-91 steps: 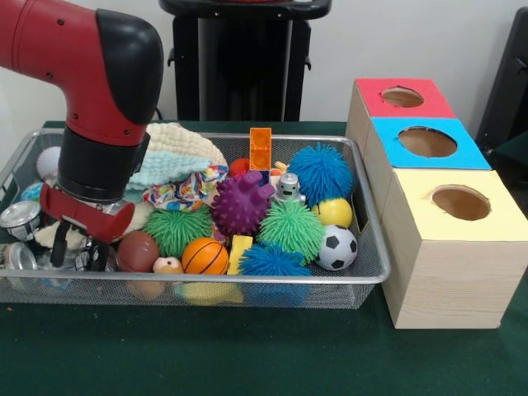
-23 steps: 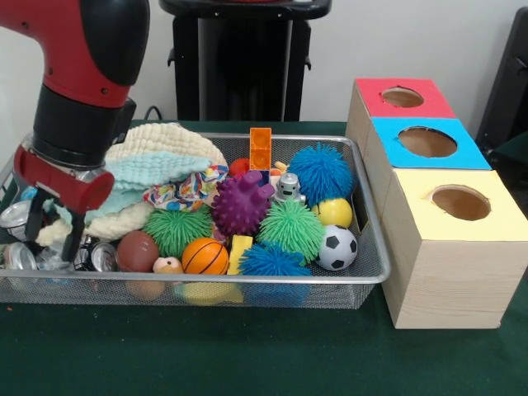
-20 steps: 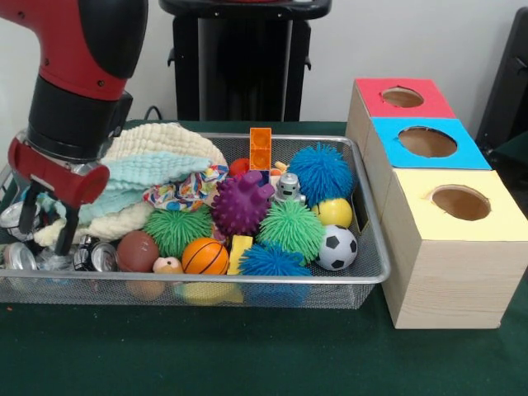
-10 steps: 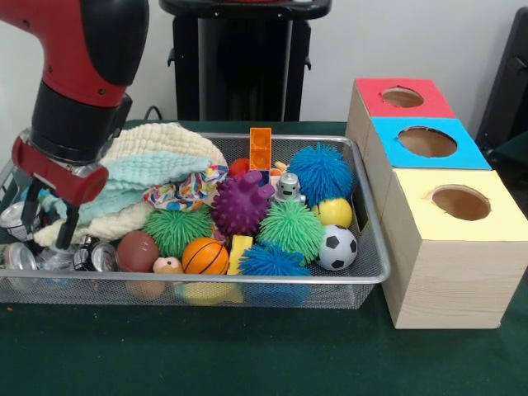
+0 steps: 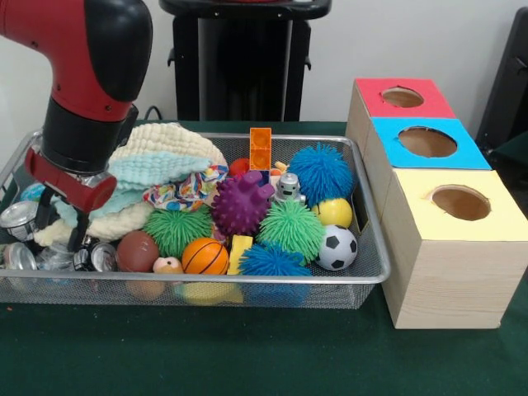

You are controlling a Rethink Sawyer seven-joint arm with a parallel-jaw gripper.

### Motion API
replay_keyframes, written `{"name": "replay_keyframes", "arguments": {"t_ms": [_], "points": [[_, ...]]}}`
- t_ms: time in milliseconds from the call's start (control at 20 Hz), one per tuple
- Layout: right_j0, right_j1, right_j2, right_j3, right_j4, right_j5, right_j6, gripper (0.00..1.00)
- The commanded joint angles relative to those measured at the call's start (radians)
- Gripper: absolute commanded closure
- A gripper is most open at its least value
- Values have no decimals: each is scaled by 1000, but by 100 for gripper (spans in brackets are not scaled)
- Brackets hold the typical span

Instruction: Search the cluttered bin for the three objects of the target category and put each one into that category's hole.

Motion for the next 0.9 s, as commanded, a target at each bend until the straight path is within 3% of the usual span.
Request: {"name": "replay_keyframes", "arguments": {"t_ms": [50,250,600,900], "points": [[22,64,-5,44,19,76,120,0],[34,84,-37,5,6,71,114,0],[4,125,-9,-42,6,49,66,0],[-91,58,171,40,21,-110,39,0]]}}
